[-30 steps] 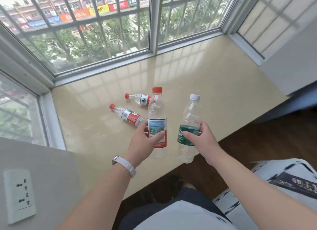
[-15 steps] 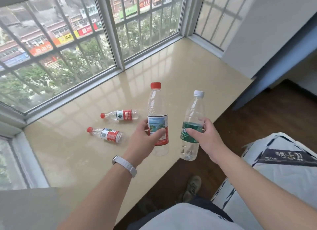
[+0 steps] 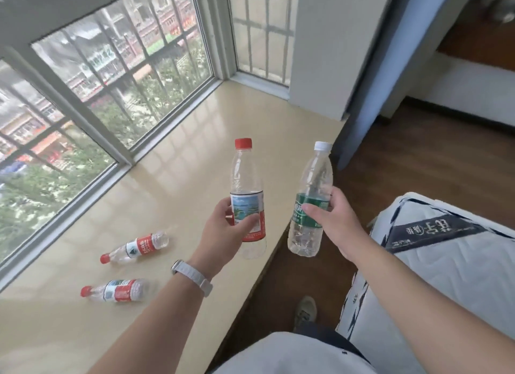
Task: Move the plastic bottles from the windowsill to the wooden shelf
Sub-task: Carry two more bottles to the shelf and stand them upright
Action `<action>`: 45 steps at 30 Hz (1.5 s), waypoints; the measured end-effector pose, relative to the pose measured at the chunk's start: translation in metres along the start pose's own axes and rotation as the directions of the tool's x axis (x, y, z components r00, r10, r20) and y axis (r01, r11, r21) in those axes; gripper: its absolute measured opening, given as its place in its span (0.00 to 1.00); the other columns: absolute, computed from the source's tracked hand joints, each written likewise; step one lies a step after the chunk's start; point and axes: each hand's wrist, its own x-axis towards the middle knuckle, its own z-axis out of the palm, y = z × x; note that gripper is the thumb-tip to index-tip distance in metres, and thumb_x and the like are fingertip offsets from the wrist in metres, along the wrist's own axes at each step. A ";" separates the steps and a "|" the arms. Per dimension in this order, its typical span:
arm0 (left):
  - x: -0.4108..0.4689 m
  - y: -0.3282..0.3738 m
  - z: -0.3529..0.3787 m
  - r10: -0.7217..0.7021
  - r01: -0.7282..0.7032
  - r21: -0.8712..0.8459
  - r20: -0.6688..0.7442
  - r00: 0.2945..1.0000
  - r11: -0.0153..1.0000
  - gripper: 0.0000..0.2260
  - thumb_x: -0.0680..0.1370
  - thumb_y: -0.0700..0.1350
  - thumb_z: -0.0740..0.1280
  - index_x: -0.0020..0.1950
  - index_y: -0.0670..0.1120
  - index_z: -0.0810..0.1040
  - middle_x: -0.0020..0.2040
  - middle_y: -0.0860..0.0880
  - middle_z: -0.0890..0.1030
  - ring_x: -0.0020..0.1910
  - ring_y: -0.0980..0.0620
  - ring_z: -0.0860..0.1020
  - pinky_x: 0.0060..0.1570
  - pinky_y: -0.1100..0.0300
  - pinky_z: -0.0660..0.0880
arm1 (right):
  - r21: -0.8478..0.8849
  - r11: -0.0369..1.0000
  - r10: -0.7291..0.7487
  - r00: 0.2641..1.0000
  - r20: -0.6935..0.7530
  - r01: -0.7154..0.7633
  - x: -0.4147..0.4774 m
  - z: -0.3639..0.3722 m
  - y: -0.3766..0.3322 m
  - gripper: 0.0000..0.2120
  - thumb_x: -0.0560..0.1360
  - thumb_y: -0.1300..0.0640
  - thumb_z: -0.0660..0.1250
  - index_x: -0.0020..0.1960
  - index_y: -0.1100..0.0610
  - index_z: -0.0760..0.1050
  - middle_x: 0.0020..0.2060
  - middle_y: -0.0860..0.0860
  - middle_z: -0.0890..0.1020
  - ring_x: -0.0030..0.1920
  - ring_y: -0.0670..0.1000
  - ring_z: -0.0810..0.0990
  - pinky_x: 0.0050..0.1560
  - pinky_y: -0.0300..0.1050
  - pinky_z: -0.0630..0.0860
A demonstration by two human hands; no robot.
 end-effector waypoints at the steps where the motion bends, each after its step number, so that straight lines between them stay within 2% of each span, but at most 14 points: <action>1: 0.009 0.007 0.012 0.011 -0.011 0.014 0.013 1.000 1.000 0.19 0.75 0.48 0.73 0.64 0.51 0.74 0.53 0.51 0.82 0.49 0.52 0.83 0.45 0.60 0.79 | 0.007 1.000 -0.004 1.000 -0.021 0.004 0.008 -0.014 0.000 0.20 0.72 0.54 0.75 0.60 0.48 0.72 0.52 0.46 0.83 0.51 0.45 0.83 0.53 0.47 0.79; 6: 0.048 0.041 0.082 0.047 -0.058 0.092 0.114 0.992 0.994 0.19 0.75 0.49 0.73 0.65 0.51 0.75 0.54 0.51 0.82 0.47 0.53 0.83 0.46 0.58 0.80 | 0.032 0.999 0.009 0.995 -0.100 -0.006 0.033 -0.081 0.004 0.20 0.72 0.53 0.75 0.61 0.47 0.71 0.53 0.45 0.82 0.50 0.43 0.82 0.51 0.44 0.79; 9: 0.062 0.066 0.124 0.089 -0.114 0.129 0.188 0.978 0.985 0.20 0.75 0.49 0.73 0.65 0.50 0.75 0.54 0.52 0.82 0.49 0.53 0.83 0.47 0.59 0.80 | 0.044 0.999 0.033 0.983 -0.179 -0.025 0.038 -0.119 0.006 0.20 0.74 0.54 0.73 0.63 0.49 0.70 0.52 0.45 0.81 0.48 0.41 0.81 0.39 0.32 0.75; 11: 0.070 0.083 0.146 0.123 -0.162 0.161 0.228 0.966 0.974 0.20 0.75 0.49 0.73 0.65 0.50 0.74 0.54 0.52 0.82 0.47 0.55 0.82 0.44 0.64 0.78 | 0.061 0.998 0.047 0.974 -0.220 -0.034 0.041 -0.142 0.008 0.20 0.75 0.55 0.73 0.63 0.49 0.70 0.52 0.45 0.80 0.46 0.39 0.80 0.35 0.28 0.74; 14: 0.085 0.104 0.170 0.166 -0.219 0.186 0.264 0.950 0.958 0.19 0.75 0.49 0.73 0.65 0.50 0.75 0.53 0.54 0.82 0.45 0.60 0.81 0.39 0.70 0.75 | 0.083 0.996 0.058 0.956 -0.286 -0.035 0.046 -0.170 0.011 0.19 0.74 0.54 0.74 0.61 0.47 0.71 0.51 0.45 0.81 0.47 0.41 0.81 0.42 0.36 0.76; 17: 0.098 0.118 0.188 0.190 -0.252 0.181 0.303 0.934 0.951 0.19 0.75 0.48 0.73 0.65 0.50 0.75 0.53 0.54 0.82 0.47 0.57 0.82 0.42 0.67 0.76 | 0.095 0.995 0.069 0.936 -0.344 -0.039 0.051 -0.188 0.016 0.18 0.72 0.52 0.74 0.59 0.45 0.71 0.50 0.43 0.82 0.49 0.43 0.82 0.50 0.44 0.79; 25: 0.141 0.127 0.215 0.184 -0.264 0.146 0.411 0.893 0.954 0.15 0.75 0.47 0.74 0.60 0.51 0.77 0.50 0.54 0.84 0.45 0.58 0.83 0.43 0.62 0.77 | 0.119 0.987 0.151 0.881 -0.449 -0.109 0.061 -0.202 0.020 0.25 0.70 0.48 0.75 0.65 0.45 0.70 0.54 0.44 0.81 0.51 0.45 0.82 0.53 0.48 0.79; 29: 0.173 0.131 0.228 0.169 -0.241 0.091 0.483 0.859 0.966 0.15 0.75 0.48 0.73 0.61 0.50 0.77 0.50 0.52 0.84 0.44 0.58 0.84 0.38 0.68 0.77 | 0.109 0.983 0.183 0.851 -0.492 -0.148 0.077 -0.207 0.009 0.23 0.70 0.48 0.74 0.63 0.45 0.70 0.53 0.45 0.81 0.50 0.46 0.82 0.53 0.51 0.80; 32: 0.200 0.140 0.236 0.164 -0.226 0.049 0.543 0.823 0.973 0.15 0.76 0.47 0.73 0.61 0.49 0.77 0.49 0.53 0.84 0.43 0.59 0.84 0.37 0.70 0.77 | 0.105 0.979 0.205 0.810 -0.550 -0.177 0.087 -0.212 -0.004 0.31 0.64 0.41 0.73 0.65 0.44 0.69 0.55 0.44 0.80 0.52 0.46 0.82 0.56 0.54 0.79; 34: 0.218 0.150 0.242 0.176 -0.221 0.013 0.559 0.811 0.975 0.13 0.77 0.46 0.72 0.60 0.50 0.76 0.48 0.54 0.84 0.43 0.61 0.83 0.36 0.70 0.77 | 0.085 0.980 0.197 0.802 -0.564 -0.181 0.094 -0.215 -0.014 0.31 0.66 0.43 0.74 0.66 0.44 0.69 0.55 0.44 0.80 0.51 0.45 0.82 0.56 0.53 0.80; 38: 0.243 0.164 0.255 0.189 -0.231 -0.005 0.589 0.786 0.973 0.14 0.77 0.48 0.72 0.61 0.50 0.76 0.50 0.53 0.84 0.45 0.58 0.84 0.43 0.63 0.79 | 0.090 0.980 0.194 0.767 -0.612 -0.176 0.108 -0.224 -0.027 0.27 0.69 0.46 0.74 0.65 0.45 0.69 0.55 0.45 0.81 0.50 0.44 0.82 0.53 0.49 0.80; 42: 0.258 0.174 0.268 0.199 -0.260 -0.002 0.651 0.733 0.966 0.15 0.77 0.49 0.72 0.62 0.51 0.76 0.51 0.53 0.83 0.48 0.55 0.84 0.48 0.59 0.80 | 0.096 0.976 0.211 0.741 -0.638 -0.195 0.118 -0.228 -0.034 0.32 0.65 0.41 0.74 0.66 0.42 0.68 0.54 0.42 0.81 0.51 0.44 0.82 0.54 0.52 0.80; 45: 0.271 0.183 0.280 0.205 -0.273 0.000 0.659 0.723 0.962 0.16 0.76 0.50 0.72 0.62 0.51 0.76 0.52 0.53 0.83 0.49 0.55 0.83 0.51 0.56 0.81 | 0.108 0.975 0.217 0.730 -0.648 -0.194 0.126 -0.235 -0.036 0.35 0.61 0.38 0.73 0.66 0.43 0.68 0.55 0.43 0.81 0.51 0.44 0.82 0.54 0.53 0.80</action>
